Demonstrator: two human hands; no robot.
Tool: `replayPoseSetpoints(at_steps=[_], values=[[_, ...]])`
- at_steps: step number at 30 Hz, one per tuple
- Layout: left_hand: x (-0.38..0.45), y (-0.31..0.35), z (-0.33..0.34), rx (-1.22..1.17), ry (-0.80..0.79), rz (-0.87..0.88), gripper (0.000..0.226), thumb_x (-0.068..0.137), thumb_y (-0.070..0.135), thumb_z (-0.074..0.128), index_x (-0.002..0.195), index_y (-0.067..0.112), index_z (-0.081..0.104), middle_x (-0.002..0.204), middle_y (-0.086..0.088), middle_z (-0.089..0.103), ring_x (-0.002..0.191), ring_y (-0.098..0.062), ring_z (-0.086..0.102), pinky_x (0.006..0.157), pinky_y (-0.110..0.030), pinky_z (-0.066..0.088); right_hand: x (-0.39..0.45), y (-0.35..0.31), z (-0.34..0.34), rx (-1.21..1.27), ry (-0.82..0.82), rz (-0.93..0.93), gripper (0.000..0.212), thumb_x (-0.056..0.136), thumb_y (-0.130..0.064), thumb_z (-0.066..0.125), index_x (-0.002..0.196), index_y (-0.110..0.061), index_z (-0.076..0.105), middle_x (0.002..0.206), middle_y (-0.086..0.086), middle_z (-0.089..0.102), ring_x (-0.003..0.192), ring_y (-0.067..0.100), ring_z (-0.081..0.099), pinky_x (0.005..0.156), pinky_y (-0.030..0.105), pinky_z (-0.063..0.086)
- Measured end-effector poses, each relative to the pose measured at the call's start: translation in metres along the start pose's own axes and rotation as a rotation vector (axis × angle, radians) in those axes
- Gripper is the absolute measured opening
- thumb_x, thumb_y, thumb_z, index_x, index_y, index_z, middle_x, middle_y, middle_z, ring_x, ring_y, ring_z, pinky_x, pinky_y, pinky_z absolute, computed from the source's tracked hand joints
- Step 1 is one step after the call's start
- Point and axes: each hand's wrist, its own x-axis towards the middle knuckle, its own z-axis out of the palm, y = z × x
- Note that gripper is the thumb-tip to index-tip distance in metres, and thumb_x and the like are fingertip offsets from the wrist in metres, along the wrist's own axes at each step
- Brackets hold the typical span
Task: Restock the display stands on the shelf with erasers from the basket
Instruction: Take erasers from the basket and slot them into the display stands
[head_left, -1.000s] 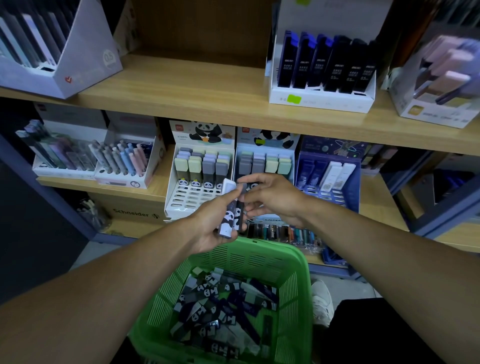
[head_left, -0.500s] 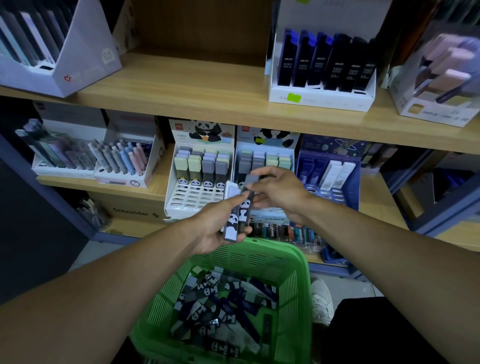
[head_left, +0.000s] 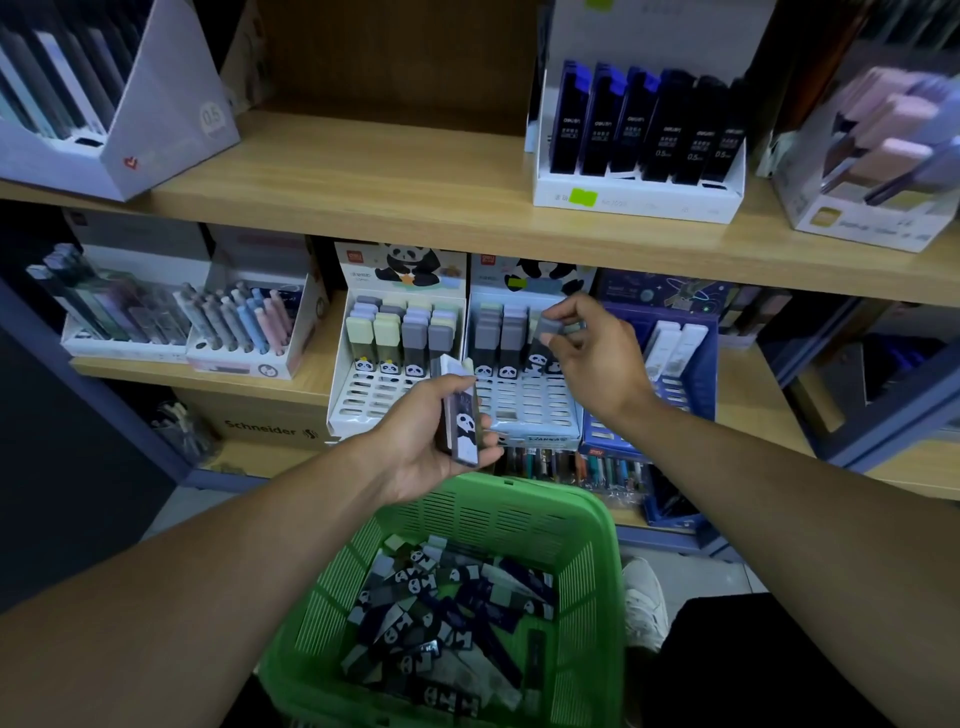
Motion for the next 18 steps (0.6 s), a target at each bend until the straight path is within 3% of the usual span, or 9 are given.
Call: replayPoseSetpoints(at_steps=[5, 7, 11, 16, 18], values=[[0.0011, -0.0026, 0.0022, 0.003, 0.035, 0.037, 0.026, 0.096, 0.030, 0.065, 0.102, 0.006, 0.061, 0.077, -0.009, 0.063, 0.062, -0.021, 0.063, 0.051, -0.029, 0.056, 0.0032, 0.0076, -0.0025, 0.007, -0.057, -0.014, 0.012, 0.098, -0.013, 0.063, 0.103, -0.022, 0.058, 0.107, -0.005, 0.062, 0.084, 0.014, 0.066, 0.063, 0.016, 0.041], [0.0011, -0.0034, 0.0026, 0.016, 0.042, 0.043, 0.025, 0.094, 0.032, 0.067, 0.098, 0.007, 0.063, 0.075, -0.007, 0.064, 0.061, -0.020, 0.063, 0.050, -0.028, 0.055, 0.0040, 0.0099, -0.0037, 0.031, -0.086, -0.026, 0.012, 0.097, -0.013, 0.064, 0.104, -0.023, 0.060, 0.108, -0.006, 0.062, 0.085, 0.012, 0.067, 0.067, 0.018, 0.043], [0.0001, -0.0028, 0.0037, 0.049, 0.040, 0.058, 0.027, 0.091, 0.033, 0.070, 0.098, 0.007, 0.066, 0.074, -0.005, 0.068, 0.058, -0.017, 0.065, 0.049, -0.026, 0.054, 0.0042, 0.0094, -0.0047, 0.021, -0.091, -0.059, 0.012, 0.097, -0.016, 0.066, 0.106, -0.024, 0.066, 0.108, -0.004, 0.068, 0.098, 0.012, 0.067, 0.087, 0.031, 0.052], [-0.0034, -0.0033, 0.0086, 0.058, 0.008, 0.041, 0.026, 0.093, 0.031, 0.068, 0.101, 0.006, 0.066, 0.073, -0.005, 0.070, 0.058, -0.017, 0.066, 0.048, -0.025, 0.054, 0.0066, 0.0075, -0.0032, -0.009, -0.033, -0.077, 0.013, 0.094, -0.015, 0.069, 0.106, -0.021, 0.070, 0.114, -0.001, 0.069, 0.097, 0.013, 0.067, 0.090, 0.029, 0.053], [-0.0044, -0.0032, 0.0095, 0.040, -0.034, 0.033, 0.023, 0.096, 0.028, 0.064, 0.102, 0.006, 0.064, 0.075, -0.006, 0.069, 0.059, -0.018, 0.066, 0.049, -0.026, 0.054, 0.0080, 0.0083, -0.0015, -0.015, 0.005, -0.085, 0.013, 0.093, -0.013, 0.070, 0.104, -0.021, 0.069, 0.116, -0.001, 0.068, 0.094, 0.011, 0.067, 0.086, 0.019, 0.052]])
